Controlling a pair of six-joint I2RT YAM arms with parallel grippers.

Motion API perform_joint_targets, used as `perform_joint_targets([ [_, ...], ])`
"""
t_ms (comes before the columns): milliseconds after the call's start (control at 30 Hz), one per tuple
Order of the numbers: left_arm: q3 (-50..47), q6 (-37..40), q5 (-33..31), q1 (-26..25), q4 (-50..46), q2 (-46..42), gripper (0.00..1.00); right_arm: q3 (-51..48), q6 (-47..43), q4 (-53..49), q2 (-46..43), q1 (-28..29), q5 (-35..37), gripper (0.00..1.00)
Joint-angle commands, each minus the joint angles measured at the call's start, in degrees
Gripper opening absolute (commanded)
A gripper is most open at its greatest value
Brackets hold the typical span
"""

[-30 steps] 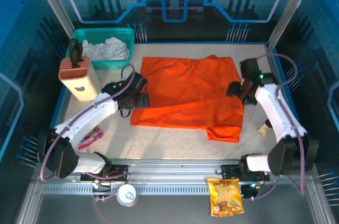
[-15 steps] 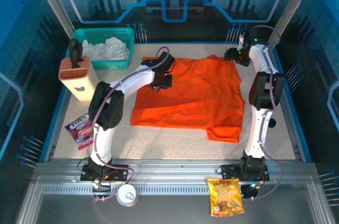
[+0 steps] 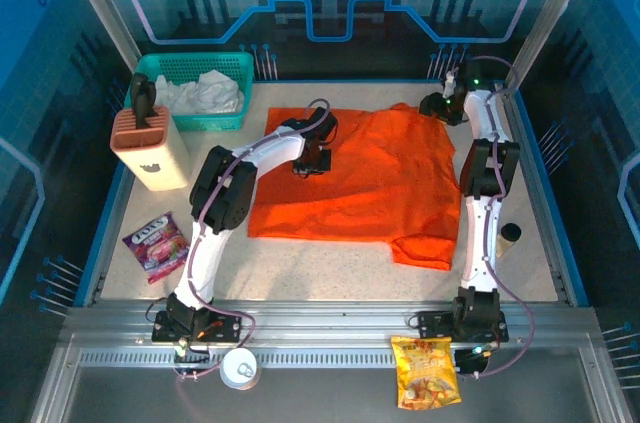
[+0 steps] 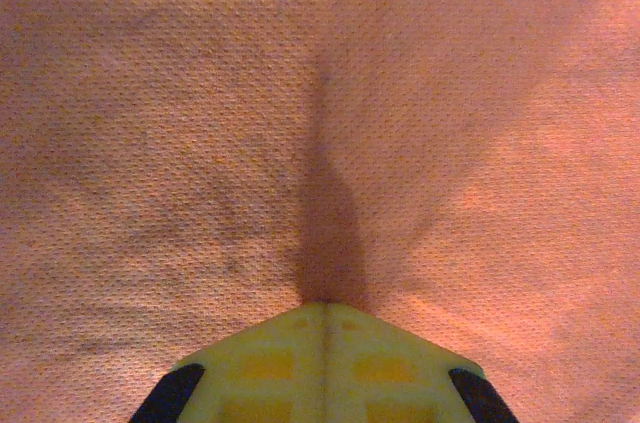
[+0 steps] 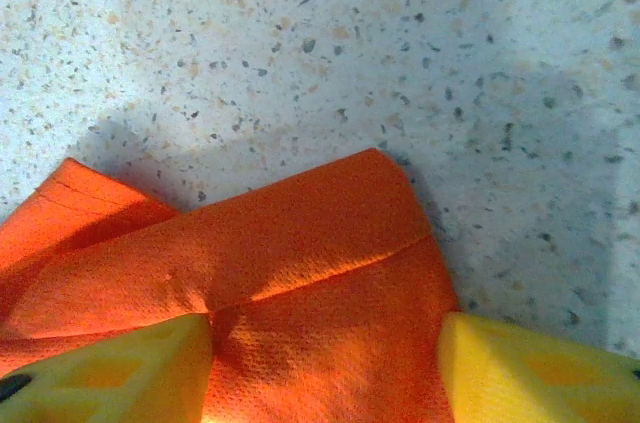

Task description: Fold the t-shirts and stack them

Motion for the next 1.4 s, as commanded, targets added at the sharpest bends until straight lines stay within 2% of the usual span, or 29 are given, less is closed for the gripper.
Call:
perform_joint_targets([
  [0, -0.7, -0.1, 0.7, 0.0, -0.1, 1.2, 0.00, 0.6, 1.5, -1.7, 2.1, -0.4, -4.1, 0.62],
  [433, -4.4, 0.7, -3.1, 0.4, 0.4, 1.6, 0.00, -4.2, 0.8, 3.2, -5.0, -1.9, 1.1, 0.78],
  [700, -3.9, 1.0, -3.3, 0.5, 0.2, 1.9, 0.00, 2.2, 2.0, 1.1, 2.3, -1.8, -2.4, 0.79],
  [867, -3.1, 1.2, -3.4, 0.5, -0.6, 1.7, 0.00, 2.1, 3.0, 1.9, 5.2, -0.5, -5.0, 0.76],
  [1000, -3.1, 1.4, -3.5, 0.5, -0.8, 1.3, 0.00, 2.7, 3.4, 2.3, 5.3, 0.2, -6.3, 0.69],
  [1233, -4.8, 1.1, -3.3, 0.6, -0.2, 0.6, 0.00, 1.9, 3.9, 2.1, 2.8, 0.1, -9.1, 0.34],
  [1367, -6.0, 0.9, -3.2, 0.5, 0.4, -0.1, 0.00, -2.1, 3.4, 2.9, -2.0, 0.1, -10.1, 0.20],
])
